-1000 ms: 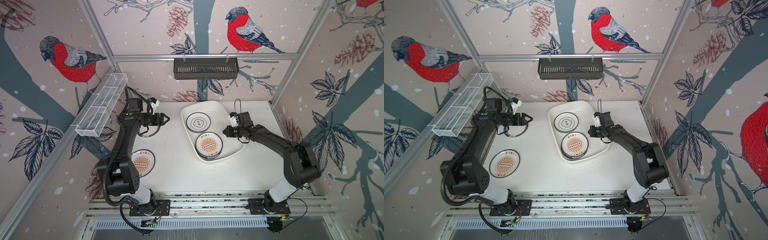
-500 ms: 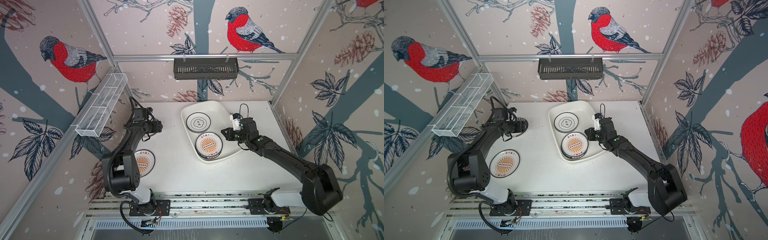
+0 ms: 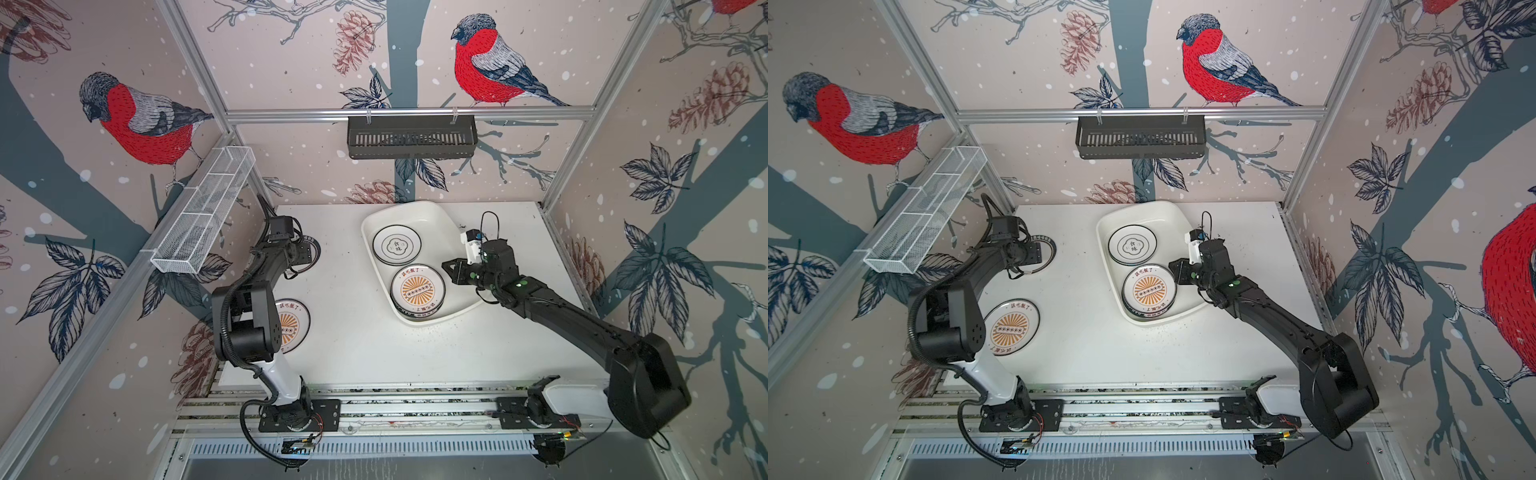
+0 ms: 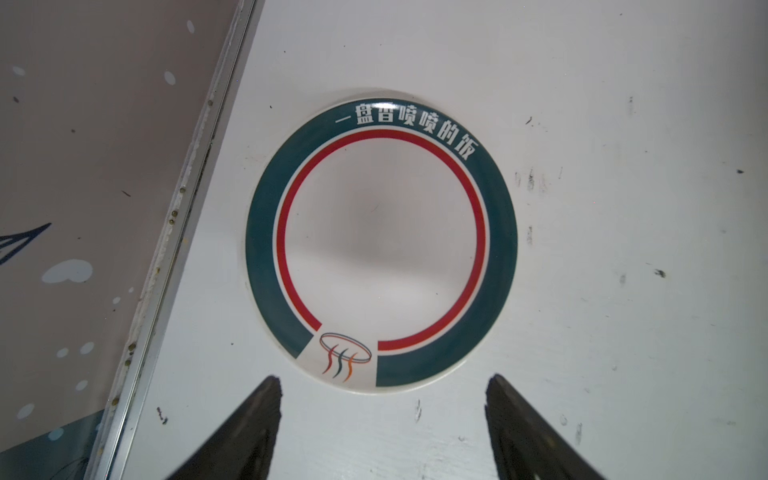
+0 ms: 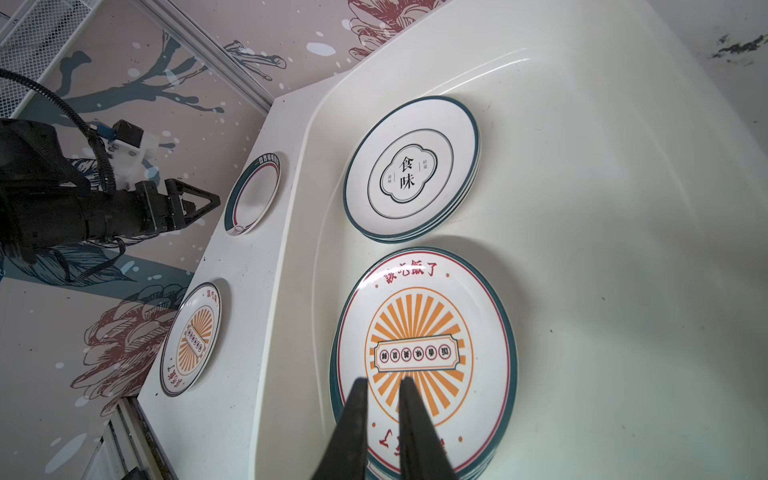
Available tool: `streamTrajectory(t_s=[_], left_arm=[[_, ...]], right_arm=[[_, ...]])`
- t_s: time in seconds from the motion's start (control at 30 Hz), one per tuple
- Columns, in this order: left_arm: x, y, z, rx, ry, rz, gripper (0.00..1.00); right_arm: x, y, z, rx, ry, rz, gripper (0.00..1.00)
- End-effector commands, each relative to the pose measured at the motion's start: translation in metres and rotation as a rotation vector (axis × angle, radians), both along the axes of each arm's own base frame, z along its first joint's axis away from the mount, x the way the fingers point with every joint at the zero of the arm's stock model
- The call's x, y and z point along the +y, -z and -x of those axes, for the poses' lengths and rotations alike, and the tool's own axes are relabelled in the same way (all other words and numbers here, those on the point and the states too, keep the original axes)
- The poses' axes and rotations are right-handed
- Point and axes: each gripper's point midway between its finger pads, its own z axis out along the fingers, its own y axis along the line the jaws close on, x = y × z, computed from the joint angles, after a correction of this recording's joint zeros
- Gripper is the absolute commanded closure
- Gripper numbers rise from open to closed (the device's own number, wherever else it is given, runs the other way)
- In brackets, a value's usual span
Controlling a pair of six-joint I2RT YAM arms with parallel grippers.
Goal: Place the plates into the plastic bin on the countertop
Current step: 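Raise the right gripper from the bin while the left gripper moves over the ringed plate, then lower the open left gripper toward the green-and-red ringed plate's rim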
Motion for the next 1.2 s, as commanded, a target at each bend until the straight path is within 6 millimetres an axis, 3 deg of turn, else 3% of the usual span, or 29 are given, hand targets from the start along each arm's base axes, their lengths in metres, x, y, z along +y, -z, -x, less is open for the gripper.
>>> streamTrajectory(t_s=[0.0, 0.2, 0.3, 0.6, 0.83, 1.17], left_arm=[[0.014, 0.000, -0.010, -0.024, -0.051, -0.048, 0.23], [0.020, 0.020, -0.015, 0.018, -0.047, -0.087, 0.24], [0.013, 0.028, -0.017, 0.032, -0.005, -0.060, 0.24], [-0.017, 0.027, -0.040, 0.028, 0.175, 0.048, 0.25], [-0.021, 0.048, -0.055, 0.069, 0.193, 0.089, 0.26], [-0.040, 0.061, -0.056, 0.094, 0.246, 0.199, 0.27]], right_arm=[[0.001, -0.006, -0.001, -0.015, -0.003, -0.020, 0.82], [0.000, -0.008, -0.003, -0.010, 0.000, -0.030, 0.82], [0.002, -0.010, -0.003, -0.009, -0.004, -0.040, 0.82], [0.005, -0.016, -0.004, -0.014, -0.001, -0.060, 0.82], [0.004, -0.019, -0.003, -0.023, 0.008, -0.063, 0.82], [0.002, -0.019, -0.003, -0.031, 0.015, -0.060, 0.82]])
